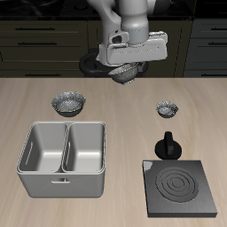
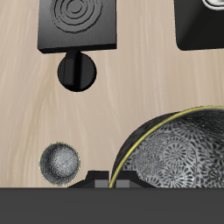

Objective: Place the medium-sized bowl on the flat stove

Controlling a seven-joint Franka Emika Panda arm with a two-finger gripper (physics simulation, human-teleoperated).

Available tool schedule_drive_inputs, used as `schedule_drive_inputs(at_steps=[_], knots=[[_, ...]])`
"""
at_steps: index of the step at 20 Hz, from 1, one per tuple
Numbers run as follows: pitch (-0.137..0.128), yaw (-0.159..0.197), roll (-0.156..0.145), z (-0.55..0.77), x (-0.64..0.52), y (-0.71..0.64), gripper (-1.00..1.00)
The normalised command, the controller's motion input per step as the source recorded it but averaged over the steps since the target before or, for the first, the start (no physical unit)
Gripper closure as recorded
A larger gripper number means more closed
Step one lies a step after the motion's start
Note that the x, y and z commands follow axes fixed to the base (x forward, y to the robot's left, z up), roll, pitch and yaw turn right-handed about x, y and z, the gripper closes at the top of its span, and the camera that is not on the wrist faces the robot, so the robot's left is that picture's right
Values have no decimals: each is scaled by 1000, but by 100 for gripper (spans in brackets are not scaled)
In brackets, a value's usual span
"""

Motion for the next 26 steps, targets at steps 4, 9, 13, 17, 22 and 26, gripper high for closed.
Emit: schedule_drive_inputs(at_steps=[4,9,13,17,22,26], knots=[[-40,52,-6,271,353,508,100],[11,14,-27,162,316,371,100],[-6,7,-33,159,345,303,100],[15,25,39,74,380,353,100],[-15,10,-52,128,404,190,100],[10,10,-33,46,427,211,100]])
